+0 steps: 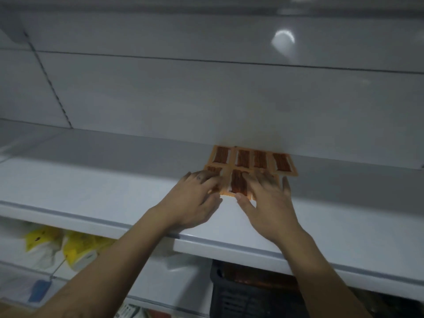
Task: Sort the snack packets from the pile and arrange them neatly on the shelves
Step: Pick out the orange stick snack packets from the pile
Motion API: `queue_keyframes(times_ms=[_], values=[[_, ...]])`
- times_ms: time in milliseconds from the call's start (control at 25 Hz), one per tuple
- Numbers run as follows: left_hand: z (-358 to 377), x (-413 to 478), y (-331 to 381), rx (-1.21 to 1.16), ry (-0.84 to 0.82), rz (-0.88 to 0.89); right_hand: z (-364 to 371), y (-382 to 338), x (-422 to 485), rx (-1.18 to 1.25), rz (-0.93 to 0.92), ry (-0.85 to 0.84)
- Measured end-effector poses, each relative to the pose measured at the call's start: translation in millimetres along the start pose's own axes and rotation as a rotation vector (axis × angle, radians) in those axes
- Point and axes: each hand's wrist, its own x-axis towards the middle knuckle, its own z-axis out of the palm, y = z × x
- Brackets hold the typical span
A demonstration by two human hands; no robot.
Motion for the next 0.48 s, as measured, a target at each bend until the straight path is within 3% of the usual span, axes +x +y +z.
queue_keyframes(times_ms=[280,480], values=[[-67,-97,-71,0.053,0.034,-0.199,-5,-143,23,0.007,-0.099,-0.060],[-121,-214,-148,0.162,0.062,-0.441,17,-269,37,0.017,-0.312,-0.130]])
